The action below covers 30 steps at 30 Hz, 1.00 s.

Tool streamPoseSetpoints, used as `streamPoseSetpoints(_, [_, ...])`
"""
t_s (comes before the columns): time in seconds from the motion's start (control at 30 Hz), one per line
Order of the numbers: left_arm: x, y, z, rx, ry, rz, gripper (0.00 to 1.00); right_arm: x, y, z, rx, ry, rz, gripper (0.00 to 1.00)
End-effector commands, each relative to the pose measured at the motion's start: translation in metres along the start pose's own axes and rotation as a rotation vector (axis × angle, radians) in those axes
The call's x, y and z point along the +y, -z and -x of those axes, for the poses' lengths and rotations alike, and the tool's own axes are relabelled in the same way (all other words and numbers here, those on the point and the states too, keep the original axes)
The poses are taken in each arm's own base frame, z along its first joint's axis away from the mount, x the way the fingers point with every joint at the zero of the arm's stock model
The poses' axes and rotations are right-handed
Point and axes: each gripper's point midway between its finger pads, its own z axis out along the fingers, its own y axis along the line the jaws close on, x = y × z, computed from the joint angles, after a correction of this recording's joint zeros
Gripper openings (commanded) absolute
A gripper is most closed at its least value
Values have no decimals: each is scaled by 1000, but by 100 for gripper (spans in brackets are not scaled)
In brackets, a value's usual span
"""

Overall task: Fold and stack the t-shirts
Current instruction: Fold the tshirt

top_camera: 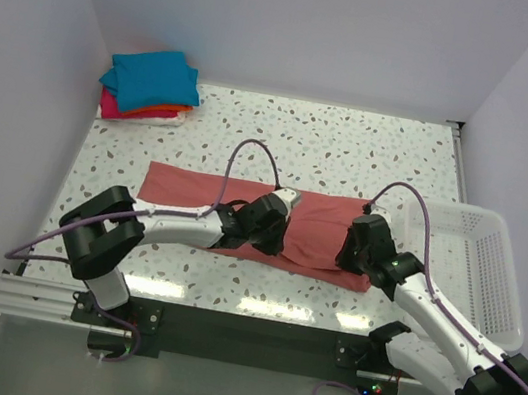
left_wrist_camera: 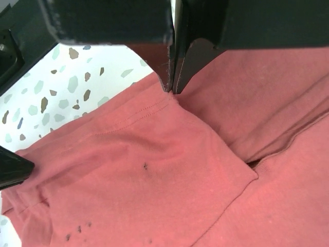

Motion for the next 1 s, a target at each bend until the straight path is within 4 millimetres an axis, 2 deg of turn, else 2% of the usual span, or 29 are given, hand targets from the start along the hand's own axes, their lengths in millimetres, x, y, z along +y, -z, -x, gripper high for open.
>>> streamPoseSetpoints(0.0, [-1, 17, 17, -72, 12, 3, 0, 3, 7, 15, -51, -11, -5, 20])
streamPoseSetpoints(0.1, [4, 22, 16, -72, 13, 16, 0, 2, 8, 16, -52, -11, -9, 20])
streamPoseSetpoints(0.3, [12, 19, -1, -30, 10, 25, 0, 2, 6, 15, -44, -12, -11, 21])
streamPoseSetpoints(0.33, [12, 19, -3, -24, 8, 22, 6, 2, 6, 15, -46, -14, -11, 22])
streamPoseSetpoints(0.43, [15, 26, 0, -36, 1, 35, 13, 4, 5, 17, -47, -22, -15, 24])
streamPoseSetpoints(0.6, [32, 45, 22, -88, 22, 72, 22, 5, -4, 14, -35, -30, -18, 25])
streamPoseSetpoints(0.63, [36, 47, 25, -96, 25, 83, 33, 6, -6, 14, -34, -36, -14, 26])
streamPoseSetpoints(0.7, [46, 53, 31, -114, 40, 104, 38, 5, -12, 8, -18, -43, -17, 31])
streamPoseSetpoints(0.77, [59, 57, 37, -131, 57, 155, 41, 6, -19, 7, -12, -59, -24, 36])
streamPoseSetpoints(0.8, [73, 59, 42, -143, 81, 198, 41, 4, -22, 8, -17, -64, -38, 39])
streamPoseSetpoints(0.87, [104, 63, 44, -154, 113, 334, 41, 4, -33, 9, -5, -68, -64, 41])
streamPoseSetpoints(0.97, [154, 70, 44, -167, 155, 543, 36, 6, -47, 22, -10, -86, -91, 43])
